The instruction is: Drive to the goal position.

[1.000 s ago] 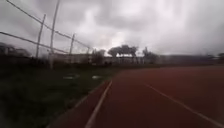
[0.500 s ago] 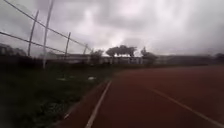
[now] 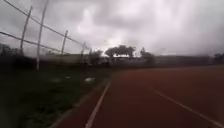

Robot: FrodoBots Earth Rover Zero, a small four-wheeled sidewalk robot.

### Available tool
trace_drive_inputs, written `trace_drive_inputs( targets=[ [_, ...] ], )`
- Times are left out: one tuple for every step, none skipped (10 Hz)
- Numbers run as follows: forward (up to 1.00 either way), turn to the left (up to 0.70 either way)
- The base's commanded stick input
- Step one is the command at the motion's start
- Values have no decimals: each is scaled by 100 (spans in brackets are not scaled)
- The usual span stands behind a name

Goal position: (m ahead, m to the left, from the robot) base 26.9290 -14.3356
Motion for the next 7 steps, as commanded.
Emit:
trace_drive_inputs(
  targets=[
    [70, -7],
    [70, -14],
    [70, -24],
    [70, -26],
    [70, -26],
    [70, -26],
    [70, -19]
  ],
)
